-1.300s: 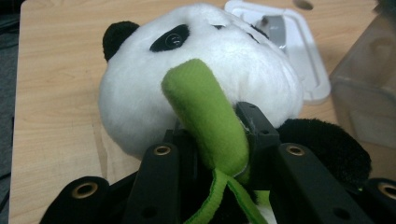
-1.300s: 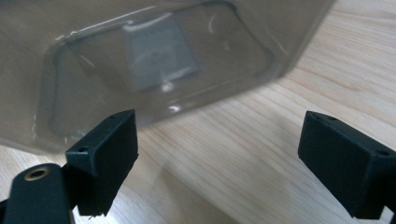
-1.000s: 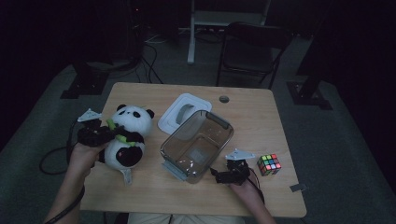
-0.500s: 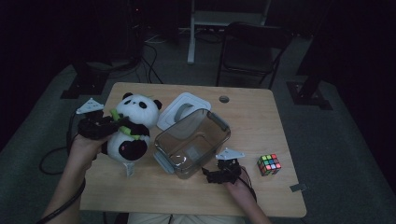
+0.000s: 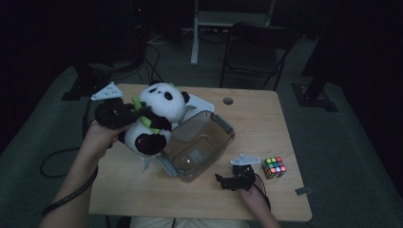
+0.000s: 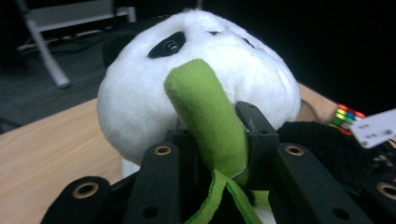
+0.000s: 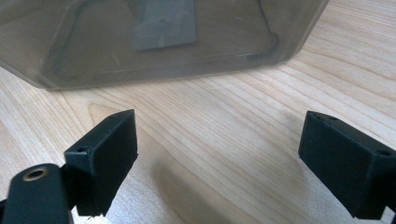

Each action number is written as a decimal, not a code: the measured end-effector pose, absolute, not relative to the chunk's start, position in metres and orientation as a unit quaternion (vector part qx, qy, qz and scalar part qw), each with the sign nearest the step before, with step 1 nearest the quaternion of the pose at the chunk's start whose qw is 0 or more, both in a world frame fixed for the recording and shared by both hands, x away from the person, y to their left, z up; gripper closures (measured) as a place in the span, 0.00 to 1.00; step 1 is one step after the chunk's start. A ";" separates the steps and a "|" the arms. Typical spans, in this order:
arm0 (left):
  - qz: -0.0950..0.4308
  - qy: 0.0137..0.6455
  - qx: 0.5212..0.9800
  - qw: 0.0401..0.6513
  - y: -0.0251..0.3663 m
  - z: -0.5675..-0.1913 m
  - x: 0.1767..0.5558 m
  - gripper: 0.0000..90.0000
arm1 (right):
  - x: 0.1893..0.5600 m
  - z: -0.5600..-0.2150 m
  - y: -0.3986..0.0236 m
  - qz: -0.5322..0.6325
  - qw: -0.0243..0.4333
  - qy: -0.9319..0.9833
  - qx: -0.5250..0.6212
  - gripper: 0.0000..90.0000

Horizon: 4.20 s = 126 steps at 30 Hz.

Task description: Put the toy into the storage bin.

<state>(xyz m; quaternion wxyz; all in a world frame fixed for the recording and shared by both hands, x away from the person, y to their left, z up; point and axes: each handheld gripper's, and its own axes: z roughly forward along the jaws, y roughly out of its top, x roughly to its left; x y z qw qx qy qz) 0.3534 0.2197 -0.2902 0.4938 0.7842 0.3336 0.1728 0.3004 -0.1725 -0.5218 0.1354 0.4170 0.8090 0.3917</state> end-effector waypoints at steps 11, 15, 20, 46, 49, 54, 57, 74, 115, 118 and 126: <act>0.143 0.261 0.803 0.516 0.173 -0.271 0.365 0.81 | 0.301 -0.523 -0.175 0.394 0.129 0.807 0.420 0.13; 0.129 0.250 0.809 0.516 0.158 -0.272 0.370 0.81 | 0.300 -0.523 -0.175 0.393 0.128 0.809 0.419 0.13; 0.112 0.234 0.832 0.490 0.137 -0.292 0.376 0.81 | 0.300 -0.524 -0.176 0.396 0.124 0.808 0.419 0.13; 0.060 0.242 0.878 0.409 0.097 -0.353 0.391 0.80 | 0.301 -0.525 -0.176 0.396 0.119 0.810 0.416 0.13; 0.063 0.251 0.875 0.409 0.100 -0.355 0.392 0.79 | 0.301 -0.525 -0.176 0.396 0.117 0.810 0.417 0.13; 0.053 0.265 0.868 0.417 0.109 -0.362 0.395 0.73 | 0.301 -0.524 -0.176 0.396 0.115 0.810 0.417 0.13; 0.063 0.263 0.870 0.414 0.109 -0.359 0.393 0.62 | 0.300 -0.522 -0.176 0.393 0.115 0.812 0.416 0.13; 0.089 0.289 0.838 0.455 0.167 -0.336 0.375 0.45 | 0.290 -0.482 -0.180 0.425 0.153 0.786 0.421 0.13; 0.070 0.375 0.843 0.380 0.214 -0.461 0.414 0.10 | 0.310 -0.469 -0.175 0.420 0.225 0.745 0.466 0.13; 0.080 0.383 0.839 0.379 0.215 -0.461 0.419 0.09 | 0.313 -0.473 -0.174 0.405 0.245 0.742 0.474 0.13; 0.073 0.394 0.828 0.392 0.213 -0.466 0.418 0.01 | 0.317 -0.483 -0.169 0.398 0.241 0.742 0.482 0.13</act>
